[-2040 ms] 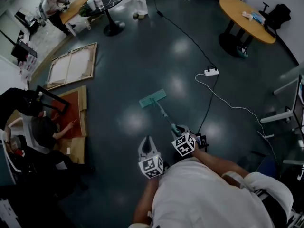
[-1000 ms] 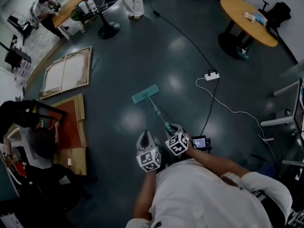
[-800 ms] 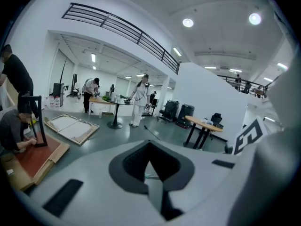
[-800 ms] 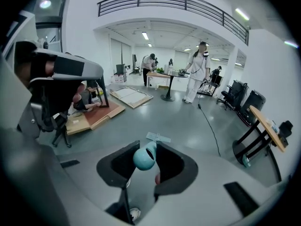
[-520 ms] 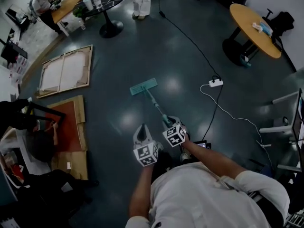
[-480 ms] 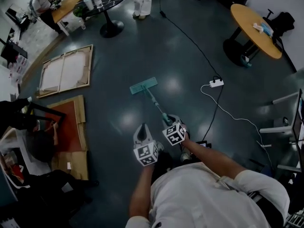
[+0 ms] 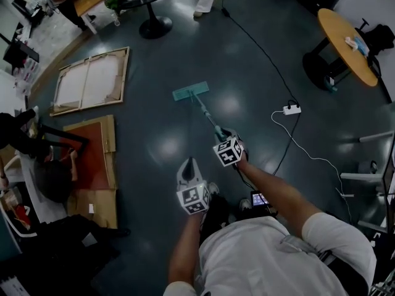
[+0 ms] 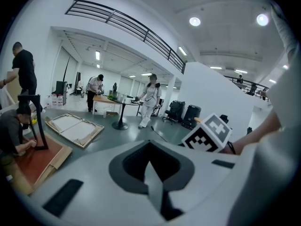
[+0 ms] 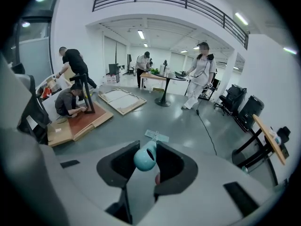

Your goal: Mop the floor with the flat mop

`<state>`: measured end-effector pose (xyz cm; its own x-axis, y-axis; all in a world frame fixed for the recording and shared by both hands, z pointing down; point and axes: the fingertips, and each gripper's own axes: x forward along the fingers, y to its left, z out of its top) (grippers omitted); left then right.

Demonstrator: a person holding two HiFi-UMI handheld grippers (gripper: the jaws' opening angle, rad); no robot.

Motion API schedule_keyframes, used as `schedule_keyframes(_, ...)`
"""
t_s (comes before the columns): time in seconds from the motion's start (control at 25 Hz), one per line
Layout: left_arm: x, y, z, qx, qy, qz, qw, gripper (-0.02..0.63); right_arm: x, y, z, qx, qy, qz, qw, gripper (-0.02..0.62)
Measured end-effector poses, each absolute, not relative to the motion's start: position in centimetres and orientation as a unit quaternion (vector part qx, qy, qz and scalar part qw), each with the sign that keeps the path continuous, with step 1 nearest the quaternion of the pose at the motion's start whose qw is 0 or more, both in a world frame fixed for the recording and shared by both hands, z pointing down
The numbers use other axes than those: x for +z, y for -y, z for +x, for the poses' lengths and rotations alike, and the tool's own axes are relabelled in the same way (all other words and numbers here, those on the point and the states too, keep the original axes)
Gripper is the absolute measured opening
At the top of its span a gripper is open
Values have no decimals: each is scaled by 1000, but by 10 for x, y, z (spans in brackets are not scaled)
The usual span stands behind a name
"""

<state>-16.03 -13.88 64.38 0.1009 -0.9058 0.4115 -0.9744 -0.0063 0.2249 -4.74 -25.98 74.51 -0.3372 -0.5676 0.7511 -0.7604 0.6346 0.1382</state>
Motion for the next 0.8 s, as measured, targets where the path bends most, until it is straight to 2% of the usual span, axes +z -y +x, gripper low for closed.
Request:
schedule_keyframes(0.28, 650, 136, -168, 80, 668, 703, 232, 5, 741, 273, -51, 120, 804, 415, 409, 112)
schedule_keyframes(0.8, 631, 85, -110, 73, 652, 719, 231, 5, 697, 148, 44, 127, 812, 383, 422, 112)
